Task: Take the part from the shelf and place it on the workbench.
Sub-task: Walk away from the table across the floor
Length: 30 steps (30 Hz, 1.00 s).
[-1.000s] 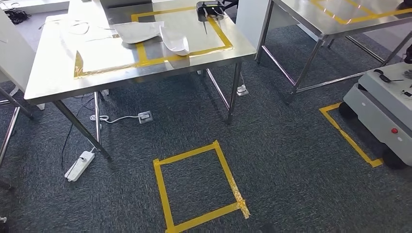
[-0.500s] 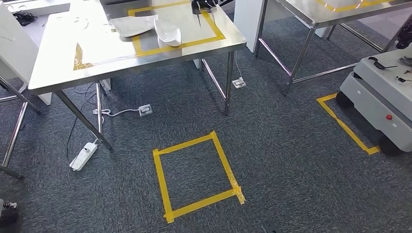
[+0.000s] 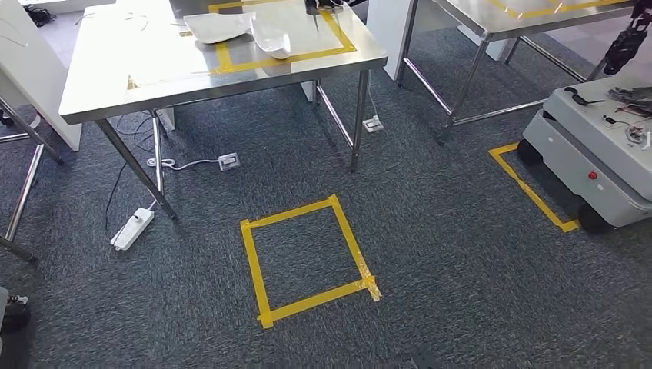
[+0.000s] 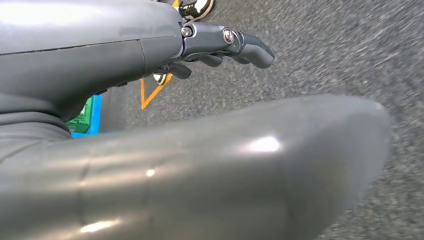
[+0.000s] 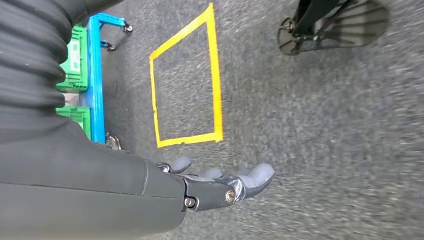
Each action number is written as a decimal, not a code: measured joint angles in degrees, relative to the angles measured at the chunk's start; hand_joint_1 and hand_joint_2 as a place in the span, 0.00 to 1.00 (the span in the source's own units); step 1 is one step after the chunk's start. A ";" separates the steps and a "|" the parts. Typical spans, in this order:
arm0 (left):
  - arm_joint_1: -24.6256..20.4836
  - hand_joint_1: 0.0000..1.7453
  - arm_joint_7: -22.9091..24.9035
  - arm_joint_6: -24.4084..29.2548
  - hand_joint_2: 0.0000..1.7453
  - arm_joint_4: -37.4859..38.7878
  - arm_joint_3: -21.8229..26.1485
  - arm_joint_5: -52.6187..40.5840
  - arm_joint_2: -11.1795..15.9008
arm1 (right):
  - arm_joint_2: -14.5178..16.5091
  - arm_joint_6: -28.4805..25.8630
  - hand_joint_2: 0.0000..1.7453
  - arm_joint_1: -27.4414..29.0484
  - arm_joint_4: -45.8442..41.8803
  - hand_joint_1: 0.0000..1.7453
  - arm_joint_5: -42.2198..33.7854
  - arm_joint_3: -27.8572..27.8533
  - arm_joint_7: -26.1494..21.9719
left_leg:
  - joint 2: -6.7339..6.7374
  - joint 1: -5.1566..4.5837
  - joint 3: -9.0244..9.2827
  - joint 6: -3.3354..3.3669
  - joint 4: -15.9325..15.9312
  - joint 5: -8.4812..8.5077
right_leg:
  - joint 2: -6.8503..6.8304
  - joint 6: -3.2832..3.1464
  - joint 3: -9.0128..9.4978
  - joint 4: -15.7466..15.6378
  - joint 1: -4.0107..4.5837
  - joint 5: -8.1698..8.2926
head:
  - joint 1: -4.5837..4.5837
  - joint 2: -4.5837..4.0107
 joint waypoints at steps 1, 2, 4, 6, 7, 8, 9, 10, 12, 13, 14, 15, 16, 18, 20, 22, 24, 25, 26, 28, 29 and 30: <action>-0.03 0.00 0.02 -0.02 0.00 -0.02 0.00 -0.01 -0.02 | 0.00 0.01 1.00 -0.07 -0.01 0.00 0.04 -0.01 -0.01 | 0.00 -0.02 -0.87 -0.30 0.45 0.43 | 0.02 -0.10 3.23 -4.39 0.01 0.08 | 0.03 0.00; -0.08 0.00 -0.01 -0.04 0.00 -0.04 0.00 -0.02 -0.03 | 0.01 0.03 1.00 -0.13 -0.01 0.00 0.05 -0.02 -0.06 | 0.00 -0.05 -1.43 -0.65 0.75 0.82 | 0.08 -0.42 5.75 -8.12 0.12 -0.43 | 0.01 0.00; -0.23 0.00 -0.32 -0.04 0.00 -0.07 0.00 -0.02 -0.03 | 0.03 0.12 1.00 -0.17 0.01 0.00 -0.01 -0.07 -0.53 | 0.00 -0.11 -1.94 -1.38 0.91 1.67 | 0.21 -1.25 7.76 -12.20 0.41 -1.91 | 0.08 0.00; -0.33 0.00 -1.29 -0.01 0.50 -0.08 0.00 -0.04 -0.03 | 0.11 0.22 1.00 -0.15 0.01 0.00 -0.07 -0.21 -1.35 | 0.00 -0.08 -2.12 -2.02 0.49 2.39 | 0.19 -2.09 7.04 -12.63 0.50 -1.45 | 0.15 0.00; -0.35 0.00 -1.87 0.01 0.75 -0.09 0.00 -0.12 -0.03 | 0.17 0.27 1.00 -0.17 0.01 0.00 -0.03 -0.28 -1.64 | 0.00 -0.11 -2.24 -1.90 0.07 2.24 | 0.17 -2.02 6.69 -12.77 0.46 -1.47 | 0.10 0.00; -0.35 0.00 -2.37 0.01 1.00 -0.10 0.00 -0.20 -0.03 | 0.25 0.31 1.00 -0.18 0.00 0.00 0.05 -0.33 -1.74 | 0.00 -0.21 -2.40 -1.47 -0.24 1.78 | 0.09 -1.97 6.38 -13.00 0.38 -1.17 | 0.08 0.00; -0.34 0.00 -2.66 -0.13 1.00 -0.11 -0.01 -0.26 -0.04 | 0.32 0.35 1.00 -0.17 -0.01 0.00 0.13 -0.36 -1.67 | -0.01 -0.31 -2.60 -0.91 -0.47 1.18 | 0.02 -1.91 6.14 -13.14 0.32 -0.98 | 0.03 0.00; -0.29 0.00 -2.73 -0.37 1.00 -0.17 -0.01 -0.18 -0.03 | 0.33 0.40 1.00 -0.08 -0.02 0.00 0.10 -0.28 -1.50 | -0.01 -0.39 -2.76 -0.39 -0.66 0.47 | -0.05 -1.83 5.98 -13.21 0.27 -0.74 | -0.02 0.00; 0.02 0.00 -2.73 -1.02 1.00 -0.49 -0.04 0.62 0.09 | 0.33 0.50 1.00 0.34 -0.24 0.00 -0.66 0.43 -1.28 | -0.02 -0.43 -2.97 -0.09 -0.68 -0.28 | -0.20 -2.24 5.87 -13.24 0.29 -0.02 | -0.04 0.00; 0.30 0.00 -2.85 -1.30 0.75 -0.73 -0.07 1.33 0.17 | 0.28 0.55 1.00 0.63 -0.45 0.00 -1.45 1.12 -1.30 | -0.03 -0.43 -2.96 -0.09 -0.70 -0.56 | -0.25 -2.32 5.83 -13.23 0.31 0.22 | -0.04 0.00; 0.66 0.00 -3.09 -1.54 0.50 -1.01 -0.11 2.20 0.25 | 0.19 0.61 1.00 0.93 -0.73 0.00 -2.45 1.95 -1.43 | -0.04 -0.43 -2.97 -0.04 -0.71 -0.78 | -0.30 -2.50 5.79 -13.22 0.35 0.42 | -0.04 0.00; 1.08 0.00 -3.44 -1.71 0.25 -1.29 -0.20 3.14 0.30 | 0.04 0.71 1.00 1.22 -1.02 0.00 -3.59 2.86 -1.63 | -0.06 -0.42 -2.98 0.01 -0.73 -0.84 | -0.34 -2.73 5.74 -13.20 0.41 0.62 | -0.04 0.00; 1.54 0.00 -3.86 -1.89 0.00 -1.57 -0.33 4.13 0.34 | -0.18 0.84 0.75 1.48 -1.32 0.00 -4.79 3.81 -1.89 | -0.09 -0.40 -2.98 0.06 -0.80 -0.47 | -0.34 -2.88 5.70 -13.17 0.49 0.76 | -0.03 0.00; 2.49 0.00 -4.73 -2.19 0.00 -2.18 -0.72 6.07 0.43 | -0.68 1.07 0.25 2.05 -1.93 0.00 -7.22 5.81 -2.43 | -0.17 -0.24 -2.88 -0.16 -1.23 2.52 | -0.32 -3.10 5.54 -12.95 0.71 0.88 | -0.02 0.00; 3.38 0.00 -5.64 -2.55 0.00 -2.82 -1.26 8.04 0.49 | -1.31 1.20 0.00 2.77 -2.63 0.00 -9.73 8.08 -2.98 | -0.24 0.07 -2.90 -1.82 -1.70 5.28 | -0.31 -3.19 5.18 -12.66 0.91 0.84 | 0.00 0.00; 4.27 0.00 -6.55 -2.83 0.00 -3.53 -1.80 10.02 0.55 | -1.97 1.26 0.00 3.55 -3.40 0.00 -12.24 10.51 -3.54 | -0.29 0.24 -3.14 -2.84 -1.78 5.62 | -0.33 -3.22 4.85 -12.57 0.97 0.84 | 0.00 0.00; 5.20 0.00 -7.42 -3.08 0.00 -4.26 -2.34 11.91 0.67 | -2.58 1.30 0.00 4.29 -4.16 0.00 -14.64 12.87 -4.09 | -0.31 0.21 -3.38 -2.61 -1.73 5.69 | -0.34 -3.20 4.67 -12.59 0.94 0.83 | -0.01 0.00; 5.65 0.00 -7.85 -3.24 0.00 -4.63 -2.63 12.86 0.77 | -2.84 1.32 0.00 4.65 -4.55 0.00 -15.84 14.04 -4.36 | -0.32 0.19 -3.48 -2.64 -1.70 5.66 | -0.35 -3.18 4.59 -12.59 0.91 0.82 | 0.00 0.00; 6.11 0.00 -8.32 -3.39 0.00 -5.02 -2.94 13.83 0.86 | -3.16 1.34 0.00 5.02 -4.95 0.00 -17.09 15.25 -4.63 | -0.32 0.16 -3.57 -2.62 -1.68 5.65 | -0.36 -3.16 4.52 -12.60 0.89 0.81 | -0.01 0.00; 7.06 0.00 -9.22 -3.70 0.00 -5.78 -3.47 15.77 1.04 | -3.71 1.38 0.00 5.76 -5.75 0.00 -19.58 17.76 -5.18 | -0.32 0.11 -3.73 -2.55 -1.65 5.61 | -0.38 -3.09 4.39 -12.61 0.84 0.81 | 0.00 0.00; 7.53 0.00 -9.64 -3.85 0.00 -6.15 -3.76 16.71 1.13 | -4.00 1.39 0.00 6.14 -6.14 0.00 -20.77 19.00 -5.45 | -0.33 0.09 -3.80 -2.52 -1.63 5.59 | -0.38 -3.03 4.35 -12.62 0.82 0.82 | -0.01 0.00; 7.99 0.00 -10.08 -4.01 0.00 -6.52 -4.05 17.64 1.21 | -4.25 1.41 0.00 6.52 -6.52 0.00 -21.96 20.26 -5.72 | -0.33 0.08 -3.85 -2.48 -1.60 5.57 | -0.38 -2.96 4.32 -12.62 0.81 0.82 | 0.00 0.00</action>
